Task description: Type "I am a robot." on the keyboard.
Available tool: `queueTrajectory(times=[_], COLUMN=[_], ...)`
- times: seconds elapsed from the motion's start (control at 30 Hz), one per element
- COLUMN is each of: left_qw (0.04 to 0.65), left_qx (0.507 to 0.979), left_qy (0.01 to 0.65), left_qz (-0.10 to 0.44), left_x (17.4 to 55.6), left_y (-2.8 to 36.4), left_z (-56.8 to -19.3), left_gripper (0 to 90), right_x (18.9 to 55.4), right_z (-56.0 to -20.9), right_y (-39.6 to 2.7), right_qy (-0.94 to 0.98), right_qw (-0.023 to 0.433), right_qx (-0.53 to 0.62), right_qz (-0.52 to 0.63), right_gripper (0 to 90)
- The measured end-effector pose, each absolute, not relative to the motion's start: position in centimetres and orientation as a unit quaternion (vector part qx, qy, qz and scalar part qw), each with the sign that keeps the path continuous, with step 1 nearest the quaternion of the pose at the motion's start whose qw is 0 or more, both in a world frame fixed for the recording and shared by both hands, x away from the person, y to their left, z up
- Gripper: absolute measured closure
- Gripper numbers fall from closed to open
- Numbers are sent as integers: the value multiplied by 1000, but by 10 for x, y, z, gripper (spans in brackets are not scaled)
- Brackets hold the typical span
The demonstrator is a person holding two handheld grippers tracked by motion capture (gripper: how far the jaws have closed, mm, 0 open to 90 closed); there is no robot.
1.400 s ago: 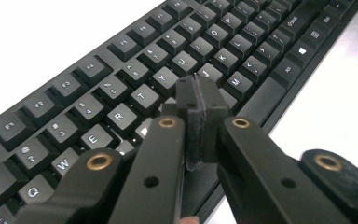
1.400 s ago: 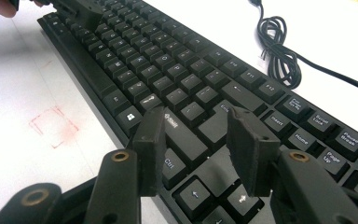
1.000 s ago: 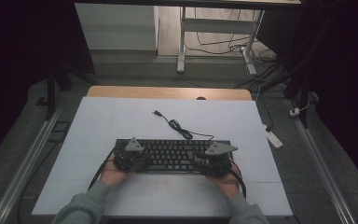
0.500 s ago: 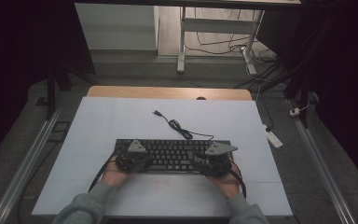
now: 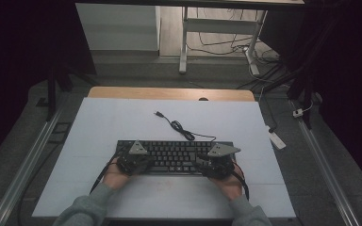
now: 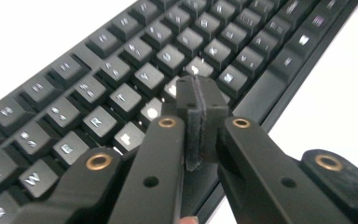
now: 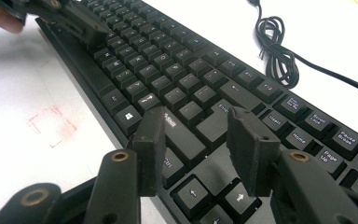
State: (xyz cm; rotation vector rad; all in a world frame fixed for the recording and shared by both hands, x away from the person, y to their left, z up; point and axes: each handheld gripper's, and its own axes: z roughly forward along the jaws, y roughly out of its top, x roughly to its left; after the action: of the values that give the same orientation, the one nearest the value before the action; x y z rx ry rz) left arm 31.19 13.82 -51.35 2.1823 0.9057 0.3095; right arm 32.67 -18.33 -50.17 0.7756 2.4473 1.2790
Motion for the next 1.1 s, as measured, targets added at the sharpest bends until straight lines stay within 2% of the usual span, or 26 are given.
queueTrajectory(times=[0.13,0.3,0.47,0.67,1.1], left_qw=[392,407,406,400,394], left_qx=[836,821,811,807,804], left_qy=[362,379,400,415,426], left_qz=[127,131,134,131,129], left_x=[310,306,305,307,308], left_y=[148,163,175,182,187], left_z=[-504,-495,-492,-492,-493], left_gripper=[771,521,383,322,293], right_x=[327,326,326,326,327], right_z=[-501,-501,-501,-501,-500], right_y=[-184,-184,-184,-185,-183], right_qy=[845,845,845,846,844], right_qw=[138,138,138,140,140], right_qx=[269,268,268,269,265], right_qz=[440,442,440,439,445], right_gripper=[573,573,570,566,565])
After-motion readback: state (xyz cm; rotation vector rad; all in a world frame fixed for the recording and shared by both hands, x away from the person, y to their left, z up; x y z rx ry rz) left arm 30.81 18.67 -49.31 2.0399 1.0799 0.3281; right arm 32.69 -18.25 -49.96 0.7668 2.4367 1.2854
